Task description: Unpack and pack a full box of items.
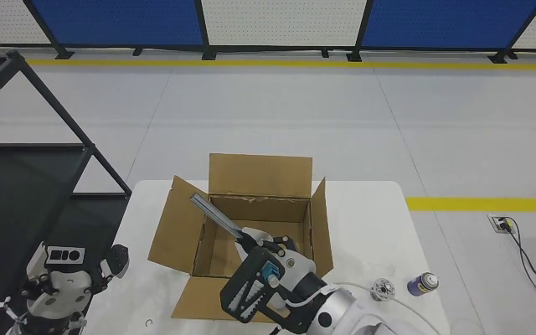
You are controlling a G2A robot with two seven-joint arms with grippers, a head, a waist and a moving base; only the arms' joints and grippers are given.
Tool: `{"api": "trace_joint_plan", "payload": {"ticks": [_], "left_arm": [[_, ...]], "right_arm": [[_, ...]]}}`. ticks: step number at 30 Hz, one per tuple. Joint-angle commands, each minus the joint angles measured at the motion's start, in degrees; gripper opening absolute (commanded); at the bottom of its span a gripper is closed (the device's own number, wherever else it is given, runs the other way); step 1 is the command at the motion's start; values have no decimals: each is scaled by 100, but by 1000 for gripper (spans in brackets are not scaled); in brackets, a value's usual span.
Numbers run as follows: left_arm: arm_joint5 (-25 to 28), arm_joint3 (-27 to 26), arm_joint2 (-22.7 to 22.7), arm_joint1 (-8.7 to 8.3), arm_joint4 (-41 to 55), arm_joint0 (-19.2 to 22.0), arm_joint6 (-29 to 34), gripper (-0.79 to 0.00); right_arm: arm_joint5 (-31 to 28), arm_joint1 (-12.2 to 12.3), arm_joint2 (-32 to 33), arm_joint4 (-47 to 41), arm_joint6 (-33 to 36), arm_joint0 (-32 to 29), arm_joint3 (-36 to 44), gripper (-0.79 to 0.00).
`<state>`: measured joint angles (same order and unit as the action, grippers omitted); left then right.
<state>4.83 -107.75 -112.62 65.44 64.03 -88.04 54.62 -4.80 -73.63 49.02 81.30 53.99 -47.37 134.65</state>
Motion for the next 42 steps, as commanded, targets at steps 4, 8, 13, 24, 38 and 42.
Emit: {"api": "trace_joint_plan", "payload": {"ticks": [4,8,13,24,38,42], "left_arm": [[0,0,0,0,0,0,0,0],[0,0,0,0,0,0,0,0],[0,0,0,0,0,0,0,0],[0,0,0,0,0,0,0,0],[0,0,0,0,0,0,0,0],[0,0,0,0,0,0,0,0]], "right_arm": [[1,0,-1,0,11,1,0,-785],[1,0,-1,0,11,1,0,-785],[1,0,-1,0,11,1,0,-785],[1,0,-1,0,11,1,0,-785],[103,-23,189,61,-109,-234,-376,-785],[264,-90,153,119,-48,-82,-959,-785]]}}
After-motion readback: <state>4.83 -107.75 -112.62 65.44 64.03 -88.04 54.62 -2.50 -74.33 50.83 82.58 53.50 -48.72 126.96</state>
